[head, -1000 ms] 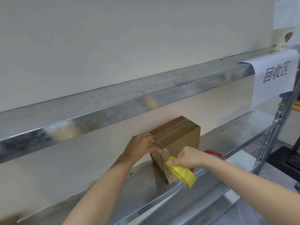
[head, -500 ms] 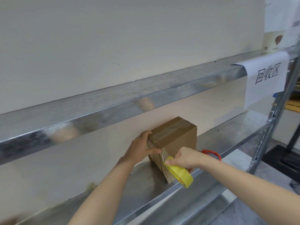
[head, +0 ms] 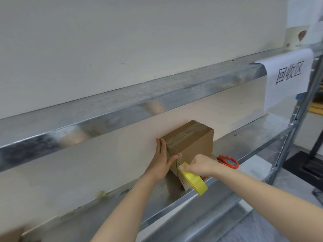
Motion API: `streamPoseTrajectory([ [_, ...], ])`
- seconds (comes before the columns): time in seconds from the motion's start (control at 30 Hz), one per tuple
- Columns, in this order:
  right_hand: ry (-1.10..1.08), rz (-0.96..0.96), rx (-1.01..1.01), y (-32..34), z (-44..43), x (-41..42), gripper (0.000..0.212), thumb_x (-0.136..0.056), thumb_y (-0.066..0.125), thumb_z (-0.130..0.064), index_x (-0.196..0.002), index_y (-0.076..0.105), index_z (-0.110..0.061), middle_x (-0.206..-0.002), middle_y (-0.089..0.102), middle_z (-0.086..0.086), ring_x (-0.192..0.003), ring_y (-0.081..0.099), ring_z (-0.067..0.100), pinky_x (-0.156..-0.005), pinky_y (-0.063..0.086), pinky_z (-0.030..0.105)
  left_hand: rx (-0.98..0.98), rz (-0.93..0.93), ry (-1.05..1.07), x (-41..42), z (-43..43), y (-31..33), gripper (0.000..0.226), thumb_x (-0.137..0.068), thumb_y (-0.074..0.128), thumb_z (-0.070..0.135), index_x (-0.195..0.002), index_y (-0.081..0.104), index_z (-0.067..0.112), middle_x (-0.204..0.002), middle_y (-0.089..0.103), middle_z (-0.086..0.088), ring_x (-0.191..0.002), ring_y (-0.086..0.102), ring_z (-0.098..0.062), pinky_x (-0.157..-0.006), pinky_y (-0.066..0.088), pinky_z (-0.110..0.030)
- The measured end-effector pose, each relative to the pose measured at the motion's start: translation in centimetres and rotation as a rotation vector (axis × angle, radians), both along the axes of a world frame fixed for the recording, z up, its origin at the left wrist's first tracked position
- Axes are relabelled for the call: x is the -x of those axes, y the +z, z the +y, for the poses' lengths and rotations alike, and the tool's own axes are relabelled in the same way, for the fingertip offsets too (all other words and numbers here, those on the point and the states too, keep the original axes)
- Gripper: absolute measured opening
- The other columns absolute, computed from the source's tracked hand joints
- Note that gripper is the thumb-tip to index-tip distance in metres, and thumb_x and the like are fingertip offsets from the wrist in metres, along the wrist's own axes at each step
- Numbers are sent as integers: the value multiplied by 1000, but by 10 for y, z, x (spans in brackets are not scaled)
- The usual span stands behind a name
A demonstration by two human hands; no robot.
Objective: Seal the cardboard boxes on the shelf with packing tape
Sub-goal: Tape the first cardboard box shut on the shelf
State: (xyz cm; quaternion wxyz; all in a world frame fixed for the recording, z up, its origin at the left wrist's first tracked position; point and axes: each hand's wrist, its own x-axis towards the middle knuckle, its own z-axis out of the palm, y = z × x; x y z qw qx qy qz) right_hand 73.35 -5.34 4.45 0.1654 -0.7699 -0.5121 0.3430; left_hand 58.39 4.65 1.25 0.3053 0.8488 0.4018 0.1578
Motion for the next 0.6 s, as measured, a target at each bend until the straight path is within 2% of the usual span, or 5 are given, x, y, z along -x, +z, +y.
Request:
streamPoseTrajectory([
  [0.17,1,62,12,12,-4,-6,43,-90,60,-48,-69,53,-10,-66,53,4,-61,57,19,-51,50,23,21,-35,26,13,-3,1,70,-102,34,41,-153,-8,20,-160,-16,-3,-147,-8,-12,-109,-2,-15],
  [0.27,14,76,-12,18,-7,-7,28,-94,58,-39,-92,59,-11,-85,57,7,-71,58,20,-51,50,22,81,-173,276,17,-17,3,56,-104,28,34,-153,14,12,-160,13,-8,-147,15,-18,-108,11,-15],
  [0.37,94,62,-9,22,-8,-7,19,-96,53,-30,-94,56,-11,-91,54,10,-79,56,20,-57,51,24,163,-210,586,19,-42,-4,43,-100,39,43,-114,58,7,-117,60,-14,-112,56,-28,-93,39,-30],
  [0.43,141,83,0,24,-9,-7,18,-97,51,-27,-96,56,-10,-90,56,11,-77,57,21,-58,52,25,383,-329,610,15,-65,-5,45,-94,47,54,-90,58,11,-83,67,-9,-80,64,-26,-80,48,-36],
  [0.6,279,127,-36,22,-17,-19,14,-97,47,-19,-97,56,-9,-90,63,12,-70,61,19,-62,54,30,824,-739,572,-32,-126,8,32,-90,63,40,-106,53,15,-87,69,-7,-58,69,-12,-59,57,-30],
])
